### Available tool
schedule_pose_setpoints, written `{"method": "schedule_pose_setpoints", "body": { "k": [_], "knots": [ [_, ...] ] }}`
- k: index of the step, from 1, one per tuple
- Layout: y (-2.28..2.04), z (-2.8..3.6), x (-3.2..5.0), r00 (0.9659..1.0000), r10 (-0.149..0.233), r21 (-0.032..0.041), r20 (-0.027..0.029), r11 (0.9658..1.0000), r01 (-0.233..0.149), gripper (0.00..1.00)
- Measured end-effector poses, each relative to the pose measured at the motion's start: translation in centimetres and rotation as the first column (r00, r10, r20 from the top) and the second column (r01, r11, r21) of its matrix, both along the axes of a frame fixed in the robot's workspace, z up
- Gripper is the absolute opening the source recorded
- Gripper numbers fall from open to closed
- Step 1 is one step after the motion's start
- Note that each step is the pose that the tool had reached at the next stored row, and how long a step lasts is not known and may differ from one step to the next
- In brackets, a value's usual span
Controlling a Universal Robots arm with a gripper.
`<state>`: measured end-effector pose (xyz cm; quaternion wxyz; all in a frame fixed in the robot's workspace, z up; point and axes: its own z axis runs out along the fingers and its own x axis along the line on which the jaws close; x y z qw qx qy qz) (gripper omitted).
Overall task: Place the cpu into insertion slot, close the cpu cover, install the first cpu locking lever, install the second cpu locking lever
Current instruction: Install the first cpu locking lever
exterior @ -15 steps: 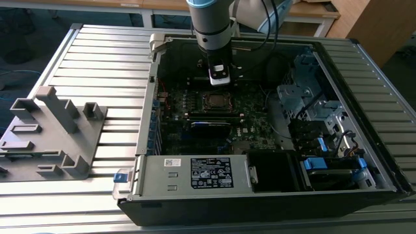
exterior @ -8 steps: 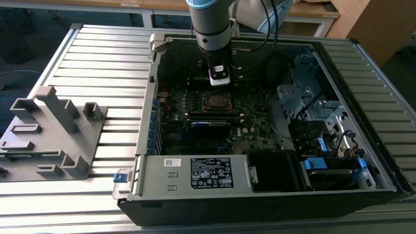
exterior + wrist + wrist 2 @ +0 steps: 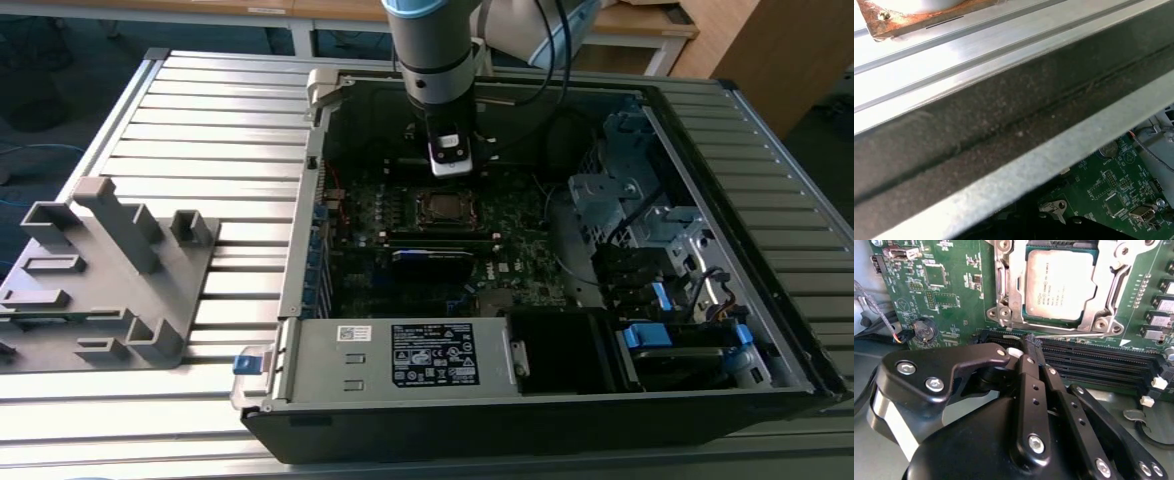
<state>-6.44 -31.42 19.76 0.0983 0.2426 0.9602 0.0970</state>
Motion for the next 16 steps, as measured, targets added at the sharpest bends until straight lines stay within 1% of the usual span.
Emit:
{"method": "schedule_pose_setpoints", "body": {
  "k": [5,15,16],
  "knots": [
    [-0.01,-0.15,0.00,1.0000,0.000,-0.0109,-0.0002,0.9999,0.000,0.11],
    [-0.01,-0.58,-0.01,1.0000,0.000,-0.0268,-0.0004,0.9996,0.000,0.11],
    [-0.01,-0.59,-0.01,1.0000,0.000,-0.0274,-0.0004,0.9996,0.000,0.11]
  ]
}}
